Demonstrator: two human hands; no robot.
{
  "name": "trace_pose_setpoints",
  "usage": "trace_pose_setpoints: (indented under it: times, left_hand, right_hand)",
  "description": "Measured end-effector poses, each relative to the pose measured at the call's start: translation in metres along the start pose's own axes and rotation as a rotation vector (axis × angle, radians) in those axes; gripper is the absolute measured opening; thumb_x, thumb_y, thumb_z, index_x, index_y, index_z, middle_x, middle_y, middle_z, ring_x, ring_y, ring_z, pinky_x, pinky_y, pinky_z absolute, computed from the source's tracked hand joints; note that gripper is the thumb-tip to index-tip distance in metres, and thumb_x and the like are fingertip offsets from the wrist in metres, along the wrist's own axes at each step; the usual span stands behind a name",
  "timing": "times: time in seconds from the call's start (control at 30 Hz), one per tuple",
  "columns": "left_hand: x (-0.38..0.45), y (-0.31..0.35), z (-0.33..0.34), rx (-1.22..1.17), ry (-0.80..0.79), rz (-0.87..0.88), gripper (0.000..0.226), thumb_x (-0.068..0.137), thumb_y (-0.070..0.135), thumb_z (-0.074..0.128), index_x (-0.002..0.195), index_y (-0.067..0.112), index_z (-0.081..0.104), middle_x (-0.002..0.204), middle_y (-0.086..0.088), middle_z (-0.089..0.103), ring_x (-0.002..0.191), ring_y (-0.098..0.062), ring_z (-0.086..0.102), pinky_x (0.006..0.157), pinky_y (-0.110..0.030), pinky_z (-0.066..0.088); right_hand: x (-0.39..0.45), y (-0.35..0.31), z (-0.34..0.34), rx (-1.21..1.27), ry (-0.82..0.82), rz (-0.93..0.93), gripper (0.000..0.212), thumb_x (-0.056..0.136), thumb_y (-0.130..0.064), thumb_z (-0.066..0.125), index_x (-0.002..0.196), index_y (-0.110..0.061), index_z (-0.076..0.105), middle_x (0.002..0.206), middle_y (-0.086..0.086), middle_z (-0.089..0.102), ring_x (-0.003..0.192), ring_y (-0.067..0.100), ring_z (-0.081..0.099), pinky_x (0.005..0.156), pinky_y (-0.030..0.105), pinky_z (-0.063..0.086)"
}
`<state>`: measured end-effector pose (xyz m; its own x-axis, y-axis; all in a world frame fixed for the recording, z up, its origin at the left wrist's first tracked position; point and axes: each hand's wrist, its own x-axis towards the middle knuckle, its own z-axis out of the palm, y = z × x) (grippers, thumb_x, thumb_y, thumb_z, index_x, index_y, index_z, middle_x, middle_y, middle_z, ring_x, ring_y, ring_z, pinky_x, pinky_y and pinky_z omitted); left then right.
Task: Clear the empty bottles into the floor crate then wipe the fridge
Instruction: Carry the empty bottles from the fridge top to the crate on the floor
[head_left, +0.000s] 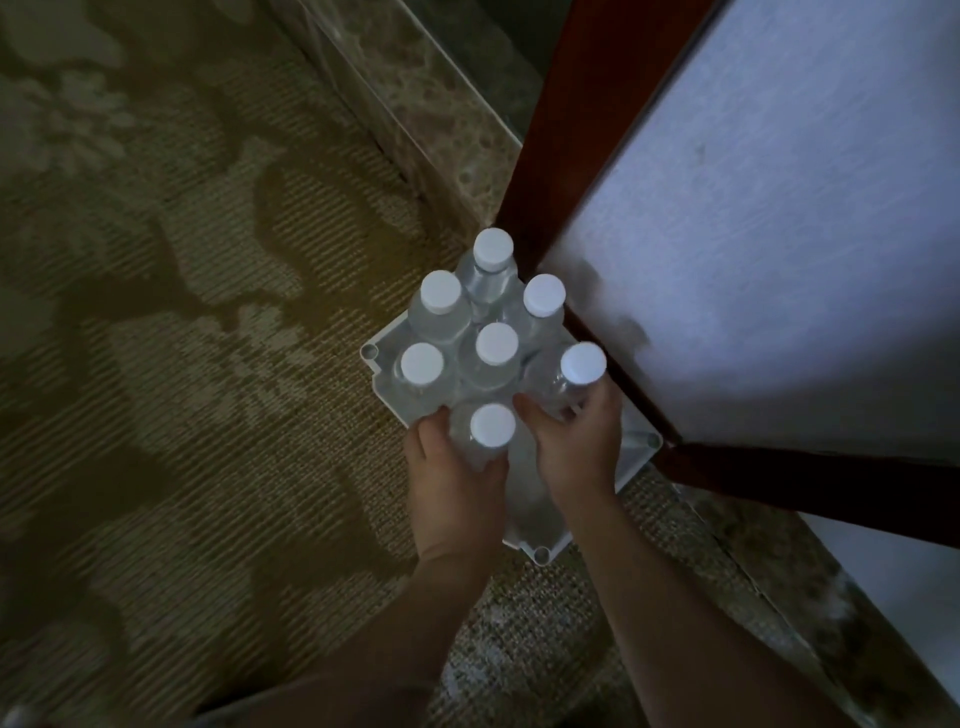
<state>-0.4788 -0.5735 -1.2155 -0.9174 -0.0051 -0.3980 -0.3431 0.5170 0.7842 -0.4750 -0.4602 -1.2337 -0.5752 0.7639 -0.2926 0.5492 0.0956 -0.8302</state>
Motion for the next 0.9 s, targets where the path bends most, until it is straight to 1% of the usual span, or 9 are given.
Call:
trace_pose_setpoints:
  times: [0.2,0.33,0.47,0.53,0.6,0.67,0.73,0.83,0.9]
  left_hand:
    - [-0.001,0.007,0.012,-0.144,0.08,-0.109,0.052,0.076,0.014,0.081,0.115,0.013,0.047,0.12,-0.005,0.046,0.101,-0.019,0.054,0.083,-0.04,0.053]
    - [0.005,0.0,0.013,-0.202,0.078,-0.201,0.055,0.072,0.021,0.085,0.108,0.022,0.042,0.114,-0.002,0.052,0.102,-0.018,0.058,0.086,-0.047,0.055]
    - [0.002,-0.006,0.006,-0.166,-0.021,-0.241,0.075,0.067,0.014,0.089,0.124,0.018,0.039,0.128,-0.005,0.05,0.114,-0.022,0.056,0.094,-0.046,0.055]
    - [-0.005,-0.002,0.0,-0.179,-0.063,-0.285,0.089,0.065,0.011,0.089,0.134,0.021,0.035,0.136,-0.005,0.047,0.121,-0.024,0.054,0.096,-0.045,0.054]
    - [-0.015,0.008,-0.01,-0.152,-0.084,-0.332,0.093,0.065,0.01,0.088,0.139,0.019,0.033,0.138,-0.005,0.045,0.121,-0.025,0.053,0.093,-0.04,0.054]
    - [-0.029,0.026,-0.025,-0.082,-0.083,-0.354,0.087,0.07,0.015,0.085,0.14,0.015,0.034,0.135,-0.001,0.045,0.116,-0.018,0.051,0.083,-0.029,0.047]
    - [-0.043,0.047,-0.045,-0.07,-0.075,-0.304,0.071,0.076,0.023,0.081,0.134,0.021,0.042,0.126,0.007,0.05,0.108,-0.011,0.052,0.072,-0.02,0.042]
    - [-0.059,0.089,-0.083,-0.152,-0.124,-0.158,0.034,0.081,0.03,0.078,0.108,0.028,0.059,0.102,0.013,0.064,0.097,-0.008,0.063,0.074,-0.024,0.053]
    - [-0.065,0.125,-0.114,-0.17,-0.17,-0.042,0.023,0.081,0.033,0.078,0.1,0.029,0.065,0.092,0.011,0.068,0.088,-0.006,0.065,0.077,-0.031,0.057]
  right_hand:
    - [0.003,0.009,0.008,-0.023,0.038,-0.02,0.071,0.065,-0.028,0.089,0.124,-0.039,0.052,0.128,-0.001,0.059,0.115,0.012,0.061,0.098,0.046,0.052]
    - [0.007,0.011,0.008,-0.011,0.008,-0.01,0.073,0.064,-0.029,0.089,0.128,-0.033,0.053,0.128,-0.002,0.06,0.117,0.013,0.06,0.101,0.045,0.05]
    - [0.007,0.006,0.004,0.01,-0.006,0.083,0.098,0.047,-0.046,0.086,0.135,-0.027,0.048,0.132,0.002,0.057,0.116,0.018,0.061,0.1,0.044,0.052]
    - [0.002,0.0,-0.002,0.023,-0.009,0.151,0.117,0.044,-0.042,0.093,0.143,-0.023,0.035,0.143,0.006,0.045,0.121,0.024,0.057,0.1,0.045,0.052]
    - [-0.008,-0.009,-0.013,0.003,-0.023,0.208,0.123,0.054,-0.03,0.096,0.15,-0.024,0.02,0.15,0.007,0.027,0.127,0.025,0.048,0.104,0.042,0.048]
    - [-0.019,-0.023,-0.029,-0.018,-0.009,0.211,0.119,0.061,-0.027,0.094,0.151,-0.029,0.015,0.15,0.005,0.017,0.129,0.026,0.044,0.105,0.042,0.048]
    - [-0.034,-0.047,-0.048,-0.058,0.01,0.169,0.108,0.069,-0.03,0.089,0.151,-0.026,0.019,0.149,0.004,0.019,0.128,0.027,0.044,0.103,0.046,0.049]
    - [-0.059,-0.095,-0.075,-0.098,0.004,0.026,0.08,0.08,-0.03,0.08,0.145,-0.02,0.033,0.14,0.003,0.036,0.12,0.023,0.051,0.096,0.042,0.052]
    - [-0.075,-0.135,-0.091,-0.091,-0.024,-0.062,0.062,0.083,-0.031,0.076,0.135,-0.021,0.044,0.129,-0.002,0.047,0.114,0.019,0.055,0.09,0.034,0.052]
